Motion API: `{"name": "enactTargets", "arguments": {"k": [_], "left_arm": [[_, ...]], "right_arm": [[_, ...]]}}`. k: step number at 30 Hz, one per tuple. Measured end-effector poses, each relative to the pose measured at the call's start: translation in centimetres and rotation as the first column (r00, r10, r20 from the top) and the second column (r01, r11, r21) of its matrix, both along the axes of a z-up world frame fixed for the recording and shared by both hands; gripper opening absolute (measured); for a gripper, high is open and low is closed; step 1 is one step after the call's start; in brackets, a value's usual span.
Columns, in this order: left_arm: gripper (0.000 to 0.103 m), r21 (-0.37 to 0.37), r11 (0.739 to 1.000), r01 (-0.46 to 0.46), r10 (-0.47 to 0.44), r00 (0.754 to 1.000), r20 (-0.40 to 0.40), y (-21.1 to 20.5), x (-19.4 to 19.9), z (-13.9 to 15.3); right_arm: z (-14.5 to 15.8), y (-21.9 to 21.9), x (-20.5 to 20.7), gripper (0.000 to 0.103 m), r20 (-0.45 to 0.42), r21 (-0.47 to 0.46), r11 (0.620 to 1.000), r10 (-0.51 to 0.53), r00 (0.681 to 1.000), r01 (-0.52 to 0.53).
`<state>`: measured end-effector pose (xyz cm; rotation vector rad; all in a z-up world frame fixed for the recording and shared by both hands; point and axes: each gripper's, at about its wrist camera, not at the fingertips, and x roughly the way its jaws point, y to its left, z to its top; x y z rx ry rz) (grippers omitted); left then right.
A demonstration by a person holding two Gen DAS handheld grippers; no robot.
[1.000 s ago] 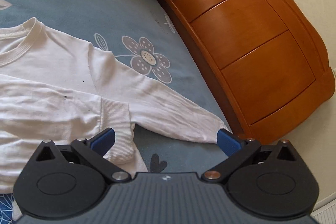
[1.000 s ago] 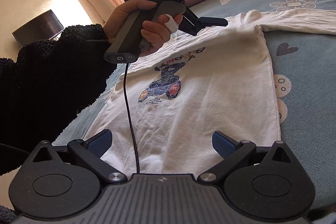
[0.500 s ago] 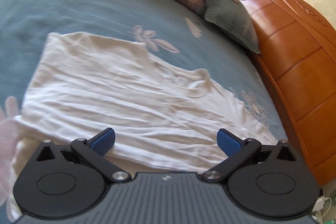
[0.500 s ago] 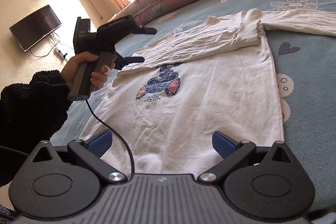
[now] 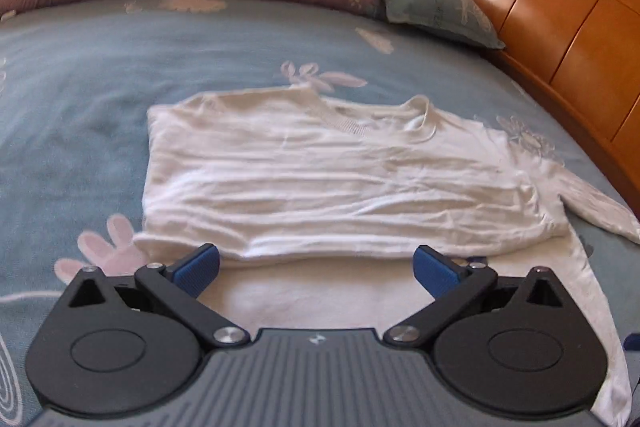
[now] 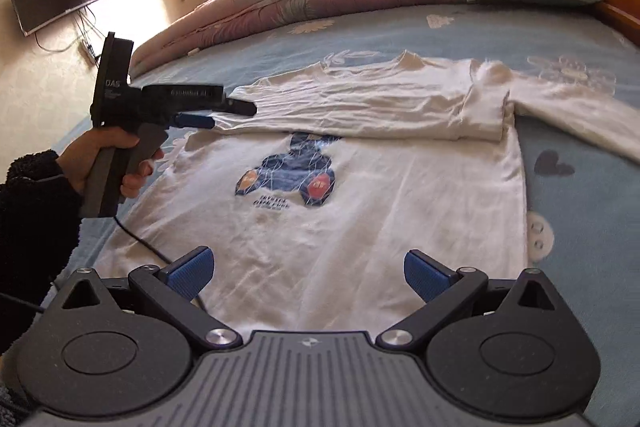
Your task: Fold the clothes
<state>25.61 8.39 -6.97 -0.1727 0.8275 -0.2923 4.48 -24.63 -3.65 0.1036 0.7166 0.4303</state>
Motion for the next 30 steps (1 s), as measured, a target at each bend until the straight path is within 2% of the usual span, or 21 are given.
{"name": "enactTargets", "arguments": {"k": [1, 4, 6, 9, 11, 12, 14, 17, 18, 21, 24, 27, 30], "left_arm": [[0.102, -0.021, 1.0, -0.005, 0.005, 1.0, -0.013, 0.4, 0.0, -0.1], [0.102, -0.074, 0.997, 0.018, -0.016, 0.999, 0.03, 1.0, -0.4, 1.1], [0.102, -0.053, 0.997, 0.064, -0.059, 0.995, 0.08, 0.9, -0.2, 1.7], [0.102, -0.017, 0.997, 0.077, -0.075, 0.995, 0.064, 0.9, 0.5, 0.2], [0.102, -0.01, 0.996, 0.088, -0.087, 0.994, 0.061, 1.0, 0.3, -1.1], [0.102, 0.019, 0.995, 0.103, -0.104, 0.991, 0.083, 0.7, -0.1, -1.2], [0.102, 0.066, 0.991, 0.116, -0.12, 0.99, 0.07, 0.1, -0.5, -0.6], [0.102, 0.037, 0.988, 0.151, -0.154, 0.983, 0.099, 0.0, -1.5, 0.7], [0.102, 0.019, 0.985, 0.169, -0.17, 0.98, 0.107, 0.0, -1.8, 1.2], [0.102, -0.025, 0.98, 0.198, -0.192, 0.969, 0.153, 0.3, -2.6, 2.6], [0.102, -0.04, 0.981, 0.189, -0.179, 0.966, 0.187, 0.8, -2.6, 2.9], [0.102, -0.018, 0.988, 0.152, -0.146, 0.972, 0.186, 1.4, -2.2, 2.7], [0.102, -0.008, 0.993, 0.122, -0.118, 0.975, 0.188, 2.1, -1.9, 2.5]], "right_arm": [[0.3, 0.4, 0.7, 0.103, 0.014, -0.031, 1.0, 0.001, 1.0, -0.001], [-0.1, 1.7, 3.4, 0.103, 0.023, -0.104, 0.995, 0.01, 1.0, -0.007], [-1.7, 2.2, 5.3, 0.103, -0.032, -0.113, 0.994, 0.002, 0.999, -0.006], [-4.4, 2.3, 6.7, 0.103, -0.077, -0.124, 0.992, -0.037, 0.996, 0.027], [-4.6, 2.6, 6.7, 0.103, -0.073, -0.142, 0.989, -0.055, 0.996, 0.044], [-4.6, 2.8, 6.6, 0.103, -0.068, -0.152, 0.987, -0.063, 0.996, 0.052], [-4.6, 3.1, 6.5, 0.103, -0.059, -0.172, 0.983, -0.08, 0.995, 0.068], [-4.3, 3.5, 6.7, 0.103, -0.056, -0.187, 0.979, -0.099, 0.993, 0.087], [-3.9, 3.5, 7.1, 0.103, -0.067, -0.176, 0.98, -0.101, 0.993, 0.088], [-2.0, 3.1, 8.4, 0.103, -0.029, -0.14, 0.986, -0.094, 0.995, 0.089], [-1.7, 0.8, 10.5, 0.103, -0.065, -0.019, 0.99, -0.144, 0.988, 0.143], [-1.5, -1.7, 12.6, 0.103, -0.115, 0.107, 0.973, -0.191, 0.975, 0.204], [-2.4, -3.9, 13.9, 0.103, -0.181, 0.2, 0.939, -0.245, 0.953, 0.279]]}}
